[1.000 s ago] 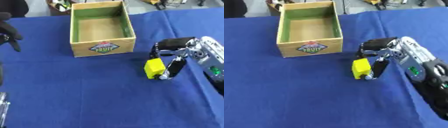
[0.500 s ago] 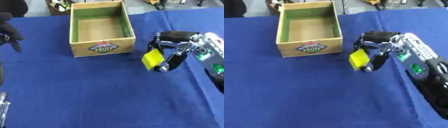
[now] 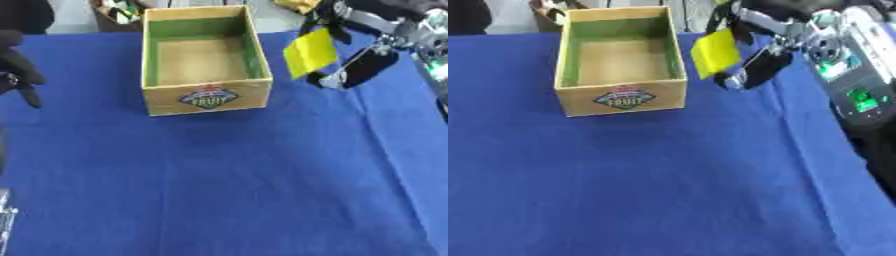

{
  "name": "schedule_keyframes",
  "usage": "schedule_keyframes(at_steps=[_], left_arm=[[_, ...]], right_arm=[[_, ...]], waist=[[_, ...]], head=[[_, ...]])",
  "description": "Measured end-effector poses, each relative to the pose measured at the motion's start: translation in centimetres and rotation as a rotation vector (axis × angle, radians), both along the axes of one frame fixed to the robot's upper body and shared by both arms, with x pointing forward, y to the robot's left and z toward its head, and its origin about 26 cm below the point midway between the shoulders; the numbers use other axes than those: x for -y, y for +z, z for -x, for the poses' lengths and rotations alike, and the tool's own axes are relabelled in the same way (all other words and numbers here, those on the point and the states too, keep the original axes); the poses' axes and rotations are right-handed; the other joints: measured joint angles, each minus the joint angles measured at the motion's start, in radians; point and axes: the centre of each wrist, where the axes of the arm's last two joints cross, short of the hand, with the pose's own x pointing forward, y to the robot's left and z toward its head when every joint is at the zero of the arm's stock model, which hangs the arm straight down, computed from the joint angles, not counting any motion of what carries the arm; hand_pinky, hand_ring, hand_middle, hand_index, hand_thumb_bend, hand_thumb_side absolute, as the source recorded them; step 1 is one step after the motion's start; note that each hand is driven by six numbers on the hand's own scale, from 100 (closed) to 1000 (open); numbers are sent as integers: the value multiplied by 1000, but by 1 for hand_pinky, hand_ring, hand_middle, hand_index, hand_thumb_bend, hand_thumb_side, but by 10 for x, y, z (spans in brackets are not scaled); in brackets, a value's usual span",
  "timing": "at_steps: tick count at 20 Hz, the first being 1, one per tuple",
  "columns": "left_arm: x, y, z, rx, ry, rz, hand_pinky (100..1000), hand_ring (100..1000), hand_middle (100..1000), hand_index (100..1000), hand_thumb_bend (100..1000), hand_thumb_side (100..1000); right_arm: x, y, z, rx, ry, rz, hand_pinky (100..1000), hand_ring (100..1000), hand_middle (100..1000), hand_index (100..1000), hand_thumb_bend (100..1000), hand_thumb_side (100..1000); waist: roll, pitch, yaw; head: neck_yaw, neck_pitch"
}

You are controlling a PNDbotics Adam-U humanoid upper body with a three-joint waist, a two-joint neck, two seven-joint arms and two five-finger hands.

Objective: Pick up objects on the table and place them in the box.

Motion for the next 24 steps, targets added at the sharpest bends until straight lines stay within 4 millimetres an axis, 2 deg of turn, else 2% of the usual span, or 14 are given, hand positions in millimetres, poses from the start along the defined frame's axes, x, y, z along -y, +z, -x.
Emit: schedule_keyframes(at_steps=[5, 11, 16, 21, 24], left_arm=[[5, 8, 0, 30, -25, -13, 249, 433, 430, 659, 100, 848], [12, 17, -1, 66, -59, -27, 248, 433, 430, 659, 100, 848], [15, 22, -1, 81, -78, -30, 248, 433, 430, 660, 100, 849], [20, 24, 0, 87, -102, -26, 250, 434, 431, 660, 100, 850], [22, 25, 0, 92, -112, -25, 251, 435, 431, 660, 100, 850]], right_arm=[[-4, 11, -27, 142, -73, -156, 528, 521, 192, 183, 100, 111], [-10, 11, -52, 251, -114, -281, 525, 516, 197, 190, 100, 113], [-16, -2, -72, 329, -171, -344, 514, 508, 196, 193, 100, 115], [-32, -19, -91, 415, -220, -380, 522, 520, 202, 202, 100, 118], [-36, -35, -102, 431, -260, -349, 533, 549, 235, 275, 100, 113]], waist=[[-14, 43, 62], [-30, 83, 122], [-34, 101, 159], [-34, 102, 182], [-34, 103, 193]], head=[[-50, -43], [-104, -87], [-135, -108], [-169, -117], [-186, -122]])
